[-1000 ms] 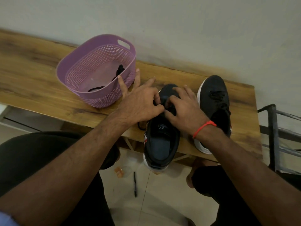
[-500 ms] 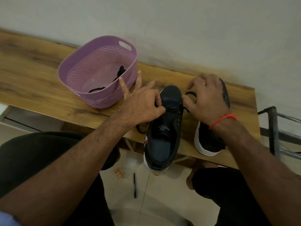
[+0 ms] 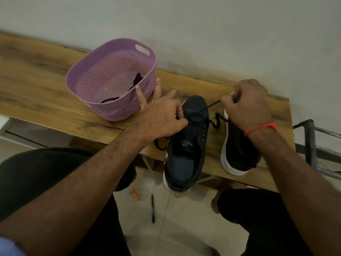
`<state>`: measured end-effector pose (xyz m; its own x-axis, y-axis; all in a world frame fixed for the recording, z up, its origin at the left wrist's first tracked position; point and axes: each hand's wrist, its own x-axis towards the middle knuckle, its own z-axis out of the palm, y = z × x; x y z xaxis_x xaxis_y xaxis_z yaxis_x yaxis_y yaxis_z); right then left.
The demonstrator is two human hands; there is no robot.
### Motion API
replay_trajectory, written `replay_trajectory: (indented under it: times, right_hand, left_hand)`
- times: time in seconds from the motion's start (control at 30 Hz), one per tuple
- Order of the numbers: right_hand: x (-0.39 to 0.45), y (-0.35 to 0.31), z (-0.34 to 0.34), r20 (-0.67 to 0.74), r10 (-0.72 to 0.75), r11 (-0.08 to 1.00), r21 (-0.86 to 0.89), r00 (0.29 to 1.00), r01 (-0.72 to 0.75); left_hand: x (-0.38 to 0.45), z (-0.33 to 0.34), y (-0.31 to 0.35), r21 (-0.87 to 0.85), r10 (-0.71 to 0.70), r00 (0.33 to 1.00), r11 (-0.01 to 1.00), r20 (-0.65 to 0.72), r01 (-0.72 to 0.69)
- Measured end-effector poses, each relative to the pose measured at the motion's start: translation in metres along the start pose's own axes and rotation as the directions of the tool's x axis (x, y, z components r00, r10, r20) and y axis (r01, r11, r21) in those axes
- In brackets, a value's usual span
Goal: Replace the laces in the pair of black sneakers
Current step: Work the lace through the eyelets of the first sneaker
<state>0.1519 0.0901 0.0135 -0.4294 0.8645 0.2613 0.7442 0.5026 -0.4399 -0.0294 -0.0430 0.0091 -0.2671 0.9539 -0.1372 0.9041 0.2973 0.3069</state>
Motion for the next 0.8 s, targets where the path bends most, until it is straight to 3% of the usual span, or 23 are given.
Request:
replay_trajectory:
  times: [0.07, 0.13, 0.23, 0.43, 0.6, 0.7, 0.8]
  right_hand:
    - [-0.004, 0.001, 0.003, 0.035, -0.078, 0.996, -0.039, 0.996, 0.079]
    - [-0.016, -0.009, 0.016, 0.218, -0.186, 0.97, -0.114, 0.958, 0.214]
    - [-0.033, -0.025, 0.036, 0.414, -0.197, 0.955, -0.124, 0.889, 0.27]
    - [-0.034, -0.022, 0.039, 0.32, -0.271, 0.947, -0.082, 0.908, 0.312]
    - [-0.042, -0.028, 0.044, 0.488, -0.197, 0.945, -0.138, 0.851, 0.298]
    - [-0.035, -0.027, 0.038, 0.373, -0.3, 0.943, -0.027, 0.878, 0.333]
    - [-0.019, -0.021, 0.017, 0.157, -0.133, 0.982, 0.155, 0.979, 0.109]
  left_hand:
    - [0.0, 0.0, 0.0, 0.0, 0.002, 1.0, 1.0, -0.001, -0.002]
    - [-0.001, 0.0, 0.001, 0.007, -0.004, 1.0, 1.0, 0.002, 0.004]
    - [0.0, 0.0, 0.001, 0.011, -0.003, 1.0, 1.0, -0.005, 0.003]
    - [-0.001, 0.001, 0.0, 0.004, -0.004, 1.0, 1.0, -0.005, 0.004]
    - [-0.001, 0.001, 0.001, 0.003, -0.005, 1.0, 1.0, -0.01, 0.005]
    - [0.0, 0.001, 0.0, 0.001, -0.01, 1.0, 1.0, -0.006, 0.01]
    - [-0.001, 0.001, 0.0, 0.002, -0.014, 1.0, 1.0, -0.004, 0.014]
